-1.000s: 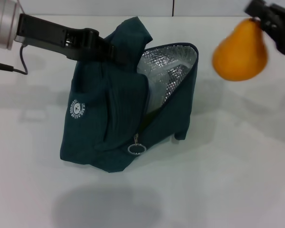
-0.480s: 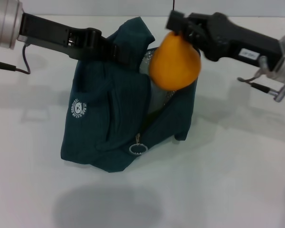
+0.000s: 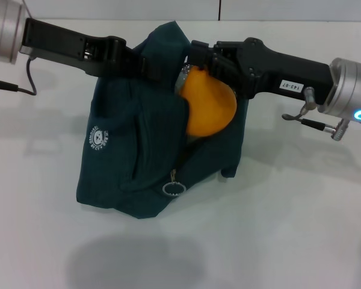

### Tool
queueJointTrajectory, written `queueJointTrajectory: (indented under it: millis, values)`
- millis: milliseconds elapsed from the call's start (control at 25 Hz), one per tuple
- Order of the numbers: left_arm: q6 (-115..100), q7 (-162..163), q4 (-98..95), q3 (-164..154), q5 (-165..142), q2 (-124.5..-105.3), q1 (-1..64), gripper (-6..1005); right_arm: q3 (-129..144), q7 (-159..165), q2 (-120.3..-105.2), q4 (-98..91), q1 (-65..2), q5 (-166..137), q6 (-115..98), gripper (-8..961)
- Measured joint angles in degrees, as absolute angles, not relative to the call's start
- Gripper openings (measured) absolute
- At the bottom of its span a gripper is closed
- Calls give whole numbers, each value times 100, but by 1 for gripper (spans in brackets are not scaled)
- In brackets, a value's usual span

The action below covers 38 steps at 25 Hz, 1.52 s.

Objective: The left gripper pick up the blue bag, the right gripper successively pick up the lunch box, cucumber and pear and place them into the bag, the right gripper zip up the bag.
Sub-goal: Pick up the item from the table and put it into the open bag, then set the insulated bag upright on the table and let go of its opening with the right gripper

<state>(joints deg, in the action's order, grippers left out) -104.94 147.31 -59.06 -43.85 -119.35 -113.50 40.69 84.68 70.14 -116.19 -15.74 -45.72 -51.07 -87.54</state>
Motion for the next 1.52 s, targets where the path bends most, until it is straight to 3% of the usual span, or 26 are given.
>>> queueJointTrajectory:
  millis: [480, 760, 1000, 1240, 1440, 1520]
  values:
    - [-10494, 14731, -5906, -4394, -11935, -11337, 4086, 43, 8552, 7124, -11619, -1622, -4491, -4937, -8599, 78]
    - [-10494, 14731, -5906, -4385, -11935, -11337, 4072, 43, 8543, 7146, -11618, -1678, -4353, -4706, -8589, 325]
    - [-10495, 14742, -5906, -4385, -11933, -11337, 4040, 43, 8494, 7640, -11560, -1713, -3626, -4015, -8595, 500]
    - [-10494, 14707, -5907, -4389, -11851, -11348, 3984, 43, 8490, 8772, -11488, -1571, -2762, -3903, -8380, 505]
    - [-10490, 14675, -5903, -4413, -11842, -11371, 3981, 43, 8549, 9698, -11505, -1147, -2727, -4290, -8251, 517]
    - [-10488, 14672, -5905, -4413, -11838, -11374, 3981, 43, 8554, 9878, -11526, -1131, -2767, -4480, -8219, 572]
